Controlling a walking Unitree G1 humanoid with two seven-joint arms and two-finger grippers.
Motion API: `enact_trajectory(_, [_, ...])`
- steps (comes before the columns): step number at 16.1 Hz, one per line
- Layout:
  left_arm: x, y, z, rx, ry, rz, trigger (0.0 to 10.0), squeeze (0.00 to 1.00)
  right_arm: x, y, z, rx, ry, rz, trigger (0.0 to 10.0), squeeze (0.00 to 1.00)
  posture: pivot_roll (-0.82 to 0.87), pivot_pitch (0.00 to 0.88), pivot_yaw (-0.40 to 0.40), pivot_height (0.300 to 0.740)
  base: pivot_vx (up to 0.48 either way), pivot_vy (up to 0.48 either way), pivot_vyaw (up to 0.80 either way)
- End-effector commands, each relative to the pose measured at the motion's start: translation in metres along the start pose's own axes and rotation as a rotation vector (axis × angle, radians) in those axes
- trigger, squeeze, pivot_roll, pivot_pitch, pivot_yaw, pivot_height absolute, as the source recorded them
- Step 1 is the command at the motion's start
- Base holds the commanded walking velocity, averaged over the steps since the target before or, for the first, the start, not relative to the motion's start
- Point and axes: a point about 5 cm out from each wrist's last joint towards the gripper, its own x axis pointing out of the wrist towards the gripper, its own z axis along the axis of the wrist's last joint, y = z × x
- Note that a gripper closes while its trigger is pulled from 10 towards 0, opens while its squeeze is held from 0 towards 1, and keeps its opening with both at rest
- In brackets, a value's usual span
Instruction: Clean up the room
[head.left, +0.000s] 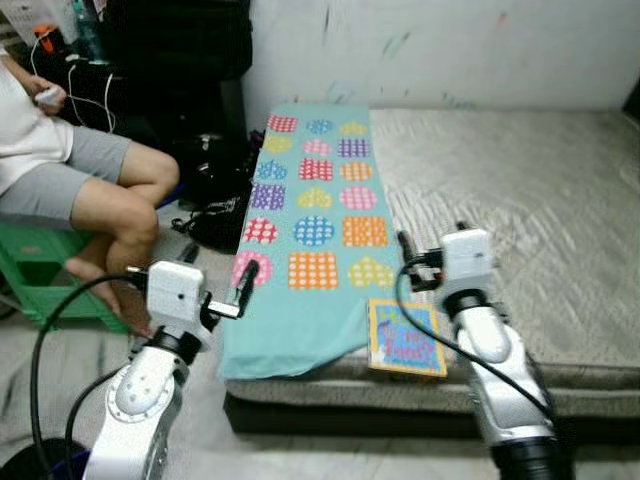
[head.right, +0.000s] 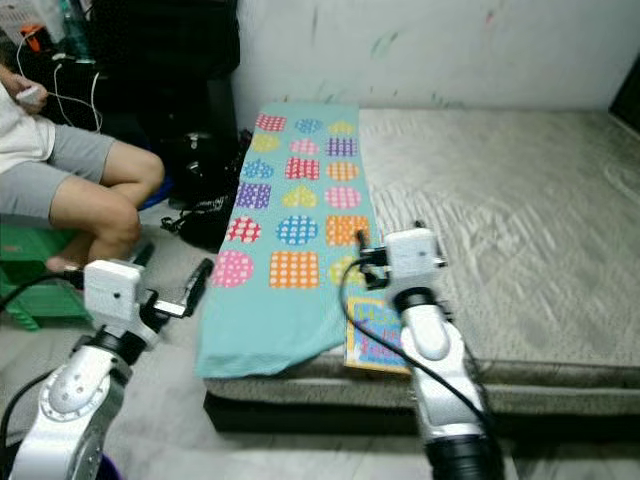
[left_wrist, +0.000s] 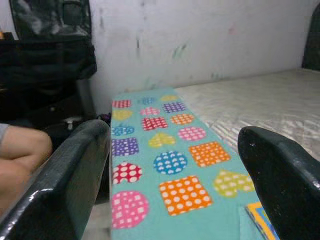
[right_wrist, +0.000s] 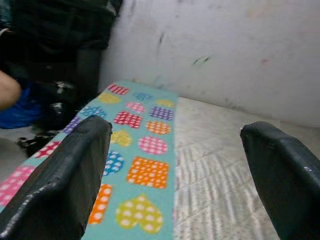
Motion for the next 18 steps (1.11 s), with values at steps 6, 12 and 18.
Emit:
enact_trajectory(6, [0.0014, 0.0024, 0.0057, 0.008, -0.025, -0.011, 10.0, 0.00, 0.0024, 0.0051, 0.0060, 0.014, -0.025, 0.012, 10.0, 0.00, -0.01, 0.013, -0.043, 0.740, 0.329, 0.000, 0.00])
enact_trajectory(12, [0.0021, 0.0054, -0.0022, 0.036, 0.033, 0.045, 10.0, 0.00, 0.0021, 0.0047, 0.0049, 0.013, -0.021, 0.014, 10.0, 0.00, -0.01, 0.015, -0.043, 0.740, 0.182, 0.000, 0.00])
enact_trajectory(18, [0.0031, 0.0019, -0.0002, 0.046, 0.017, 0.020, 10.0, 0.00, 0.0023, 0.0051, 0.0043, 0.000, -0.022, 0.024, 10.0, 0.00, -0.01, 0.006, -0.046, 0.740, 0.000, 0.000, 0.44])
